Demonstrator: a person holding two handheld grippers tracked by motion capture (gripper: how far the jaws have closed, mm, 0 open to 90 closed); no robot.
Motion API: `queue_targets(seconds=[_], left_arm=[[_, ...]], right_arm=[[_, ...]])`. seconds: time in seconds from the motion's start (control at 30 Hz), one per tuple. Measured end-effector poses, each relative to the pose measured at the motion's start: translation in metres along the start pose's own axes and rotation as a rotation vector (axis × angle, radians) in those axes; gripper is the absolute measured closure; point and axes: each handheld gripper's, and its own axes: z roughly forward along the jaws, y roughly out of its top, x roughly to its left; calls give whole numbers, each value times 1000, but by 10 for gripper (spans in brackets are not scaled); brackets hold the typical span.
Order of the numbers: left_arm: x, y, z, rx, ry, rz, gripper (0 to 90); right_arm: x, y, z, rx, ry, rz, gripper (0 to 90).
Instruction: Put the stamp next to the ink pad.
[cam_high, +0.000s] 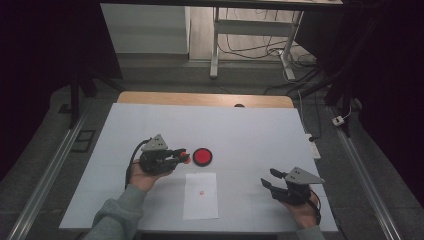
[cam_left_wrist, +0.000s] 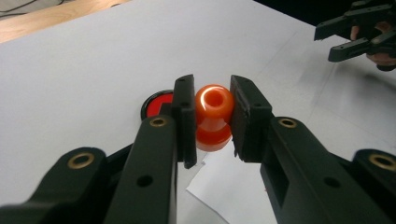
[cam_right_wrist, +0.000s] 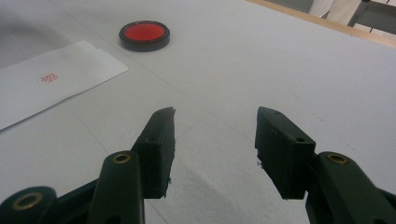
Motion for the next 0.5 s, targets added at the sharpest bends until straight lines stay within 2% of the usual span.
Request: queue_targets(seconds=[0.17,0.5], left_arm=[[4,-2,-1,11,26,2,726],[18,-10,1,40,76,-25,725]], right_arm=[[0,1,1,3,1,3,477],[1,0,2,6,4,1,476]])
